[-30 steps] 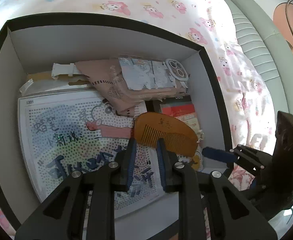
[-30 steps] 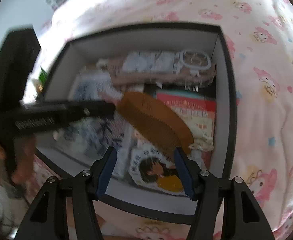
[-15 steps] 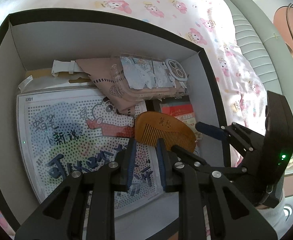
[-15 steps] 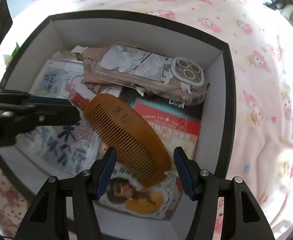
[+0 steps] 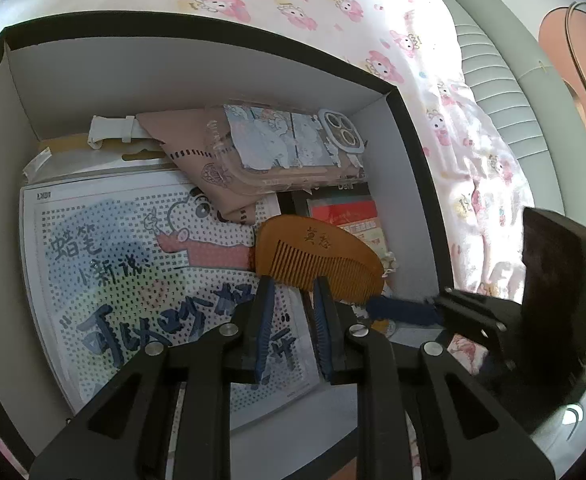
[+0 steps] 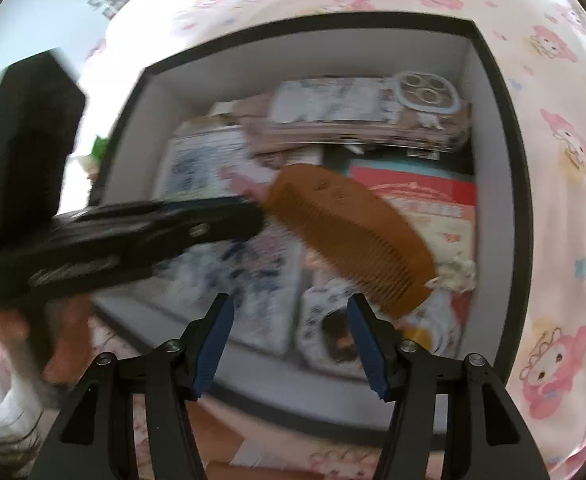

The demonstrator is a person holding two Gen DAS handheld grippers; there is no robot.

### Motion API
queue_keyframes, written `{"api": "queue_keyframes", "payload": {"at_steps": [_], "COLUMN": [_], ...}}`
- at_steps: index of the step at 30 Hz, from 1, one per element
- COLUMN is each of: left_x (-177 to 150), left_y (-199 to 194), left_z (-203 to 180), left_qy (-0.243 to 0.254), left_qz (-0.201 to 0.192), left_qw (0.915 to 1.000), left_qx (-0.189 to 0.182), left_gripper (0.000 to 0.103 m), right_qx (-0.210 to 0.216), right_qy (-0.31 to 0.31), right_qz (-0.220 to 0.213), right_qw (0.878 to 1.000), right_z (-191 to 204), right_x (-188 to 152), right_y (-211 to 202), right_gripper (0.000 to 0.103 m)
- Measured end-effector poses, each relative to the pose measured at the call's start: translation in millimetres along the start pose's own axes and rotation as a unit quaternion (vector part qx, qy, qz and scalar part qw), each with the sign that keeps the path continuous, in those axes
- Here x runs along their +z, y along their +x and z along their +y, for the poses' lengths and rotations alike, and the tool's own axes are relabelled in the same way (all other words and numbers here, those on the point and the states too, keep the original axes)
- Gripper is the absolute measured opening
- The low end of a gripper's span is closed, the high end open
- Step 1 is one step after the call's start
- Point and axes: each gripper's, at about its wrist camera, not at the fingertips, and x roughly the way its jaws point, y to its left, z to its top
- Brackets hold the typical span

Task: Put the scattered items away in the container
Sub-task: 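Lower the wooden comb into the box and open the right gripper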

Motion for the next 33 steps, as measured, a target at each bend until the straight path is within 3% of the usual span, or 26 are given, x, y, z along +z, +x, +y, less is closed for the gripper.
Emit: {"api": "queue_keyframes", "payload": {"at_steps": [4, 12, 18, 20, 25, 28, 31, 33], "left_x": [4.4, 12.8, 39.3, 45.7, 43.1, 40.6, 42.6, 47.1], "left_y": [6.7, 10.2, 9.2, 20.8, 30.7, 26.8, 20.4, 22.2], "left_z": [3.1, 5.1, -11.9, -11.5, -6.5, 5.9, 12.1, 15.5], "left_qy": [-0.01, -0.023, -0.003, -0.006, -0.011, -0.036, -0.035, -0.043], "left_qz": [0.005, 0.0, -0.007, 0.009, 0.027, 0.026, -0.004, -0.008], "left_qw": [0.9999, 0.9996, 0.9984, 0.9976, 0.9983, 0.999, 0.9989, 0.9985], "left_qx": [0.001, 0.017, 0.055, 0.068, 0.051, 0.003, 0.03, 0.032], "left_gripper": [0.019, 0.019, 0.019, 0.015, 0.01, 0.01, 0.01, 0.01], "right_qx": [0.005, -0.017, 0.015, 0.025, 0.03, 0.023, 0.0, 0.008], "right_qy": [0.022, 0.005, 0.014, 0.025, 0.028, 0.019, 0.005, 0.004], "right_qz": [0.001, -0.045, -0.054, -0.048, -0.043, -0.066, -0.077, -0.084], "right_qw": [1.0, 0.999, 0.998, 0.998, 0.998, 0.997, 0.997, 0.996], "right_z": [-17.2, -15.0, -21.6, -25.6, -27.3, -23.1, -18.7, -18.0], "right_x": [7.8, 17.6, 8.3, 13.0, 25.5, 32.9, 32.0, 27.7], "right_y": [8.3, -3.1, -16.1, -11.9, -0.7, -3.1, -6.5, -8.2], "right_gripper": [0.053, 0.051, 0.051, 0.051, 0.051, 0.051, 0.051, 0.051]}}
